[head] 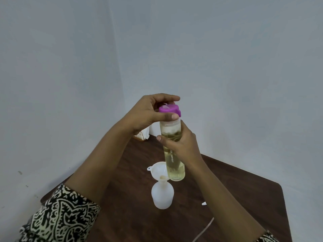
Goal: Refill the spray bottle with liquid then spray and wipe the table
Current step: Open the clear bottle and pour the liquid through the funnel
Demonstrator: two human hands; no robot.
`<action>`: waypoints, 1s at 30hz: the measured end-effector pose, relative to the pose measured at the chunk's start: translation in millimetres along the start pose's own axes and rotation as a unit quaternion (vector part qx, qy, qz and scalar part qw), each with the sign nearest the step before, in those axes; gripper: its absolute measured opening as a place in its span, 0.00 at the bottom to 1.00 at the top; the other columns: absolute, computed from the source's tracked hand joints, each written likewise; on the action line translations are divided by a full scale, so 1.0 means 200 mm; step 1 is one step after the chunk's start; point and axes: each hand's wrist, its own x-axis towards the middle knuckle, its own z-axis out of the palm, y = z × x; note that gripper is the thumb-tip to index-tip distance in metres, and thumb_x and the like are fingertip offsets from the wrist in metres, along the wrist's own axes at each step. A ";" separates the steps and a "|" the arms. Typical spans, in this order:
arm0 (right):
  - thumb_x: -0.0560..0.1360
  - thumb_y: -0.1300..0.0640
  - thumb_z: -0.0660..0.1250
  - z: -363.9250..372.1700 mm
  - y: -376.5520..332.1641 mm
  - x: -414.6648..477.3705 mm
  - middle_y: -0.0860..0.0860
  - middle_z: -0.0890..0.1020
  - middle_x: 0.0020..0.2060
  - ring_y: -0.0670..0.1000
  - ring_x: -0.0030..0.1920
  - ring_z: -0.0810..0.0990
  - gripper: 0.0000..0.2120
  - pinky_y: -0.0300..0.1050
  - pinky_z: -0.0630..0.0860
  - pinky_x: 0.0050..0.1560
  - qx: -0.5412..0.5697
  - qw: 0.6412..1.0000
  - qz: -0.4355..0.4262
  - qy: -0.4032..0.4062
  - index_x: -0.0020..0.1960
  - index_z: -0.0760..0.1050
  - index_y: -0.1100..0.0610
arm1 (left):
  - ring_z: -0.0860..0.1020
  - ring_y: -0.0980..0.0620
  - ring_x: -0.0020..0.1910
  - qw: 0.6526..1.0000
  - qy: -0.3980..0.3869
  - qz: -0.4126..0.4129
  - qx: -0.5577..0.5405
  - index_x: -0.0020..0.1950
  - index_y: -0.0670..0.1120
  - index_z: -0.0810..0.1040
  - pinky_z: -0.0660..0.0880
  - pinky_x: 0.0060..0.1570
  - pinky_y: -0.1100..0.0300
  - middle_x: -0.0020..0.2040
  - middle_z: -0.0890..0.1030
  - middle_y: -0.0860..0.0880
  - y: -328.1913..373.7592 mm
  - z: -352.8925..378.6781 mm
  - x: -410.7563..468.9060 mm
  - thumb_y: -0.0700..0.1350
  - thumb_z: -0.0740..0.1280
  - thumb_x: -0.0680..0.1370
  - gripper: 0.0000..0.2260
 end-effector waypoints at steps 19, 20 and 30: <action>0.67 0.49 0.77 -0.02 0.01 0.00 0.43 0.83 0.41 0.42 0.42 0.82 0.18 0.40 0.80 0.43 -0.010 1.000 -0.006 -0.011 0.52 0.73 0.49 | 0.70 0.54 0.69 0.940 -0.302 0.006 0.161 0.70 0.43 0.70 0.70 0.64 0.61 0.70 0.73 0.50 0.12 -0.23 0.12 0.34 0.66 0.76 0.22; 0.67 0.49 0.77 -0.01 0.01 0.00 0.43 0.83 0.42 0.42 0.42 0.82 0.18 0.39 0.80 0.43 -0.009 1.000 -0.007 -0.014 0.52 0.73 0.49 | 0.71 0.56 0.68 0.929 -0.312 0.004 0.199 0.70 0.45 0.71 0.71 0.63 0.62 0.69 0.74 0.52 0.16 -0.24 0.15 0.35 0.67 0.76 0.22; 0.67 0.50 0.77 0.02 -0.02 0.04 0.44 0.83 0.40 0.41 0.41 0.82 0.17 0.33 0.76 0.40 0.006 1.000 0.000 0.008 0.51 0.74 0.51 | 0.78 0.51 0.50 0.842 -0.261 -0.011 0.473 0.59 0.52 0.74 0.78 0.43 0.59 0.53 0.78 0.53 0.33 -0.14 0.22 0.56 0.62 0.78 0.13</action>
